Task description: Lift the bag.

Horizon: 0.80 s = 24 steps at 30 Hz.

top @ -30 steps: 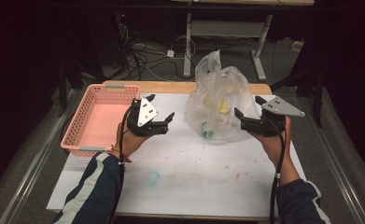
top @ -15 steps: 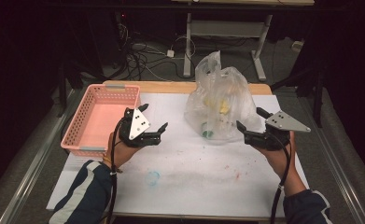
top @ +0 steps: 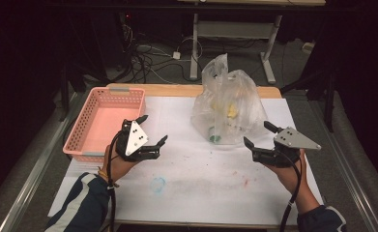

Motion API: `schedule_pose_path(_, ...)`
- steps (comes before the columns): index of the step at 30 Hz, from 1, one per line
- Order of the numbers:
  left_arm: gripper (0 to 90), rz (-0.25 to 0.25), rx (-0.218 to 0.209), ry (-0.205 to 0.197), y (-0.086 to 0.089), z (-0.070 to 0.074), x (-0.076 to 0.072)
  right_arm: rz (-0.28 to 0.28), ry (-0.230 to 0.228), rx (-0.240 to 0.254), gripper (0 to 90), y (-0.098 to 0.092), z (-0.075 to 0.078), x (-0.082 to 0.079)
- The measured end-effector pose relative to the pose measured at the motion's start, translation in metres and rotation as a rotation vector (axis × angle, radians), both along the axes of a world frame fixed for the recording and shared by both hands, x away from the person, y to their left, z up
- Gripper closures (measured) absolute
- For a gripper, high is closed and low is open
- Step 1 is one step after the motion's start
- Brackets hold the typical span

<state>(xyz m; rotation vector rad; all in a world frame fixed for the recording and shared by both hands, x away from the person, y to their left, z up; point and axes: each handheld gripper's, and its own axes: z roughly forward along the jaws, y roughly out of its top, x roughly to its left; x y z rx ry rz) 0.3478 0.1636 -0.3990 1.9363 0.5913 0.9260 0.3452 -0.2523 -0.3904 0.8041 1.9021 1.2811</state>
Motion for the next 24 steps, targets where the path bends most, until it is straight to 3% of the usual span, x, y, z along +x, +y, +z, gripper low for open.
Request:
schedule_pose_path(15, 14.7, 0.026, 0.013, -0.008, 0.021, -0.017, -0.025, 0.005, -0.002, -0.012, 17.3, -0.005, -0.018, -0.021)
schedule_pose_path(24, 14.7, 0.041, 0.016, 0.017, 0.034, -0.028, -0.036, 0.026, 0.013, -0.039, 17.0, -0.002, -0.033, -0.034)
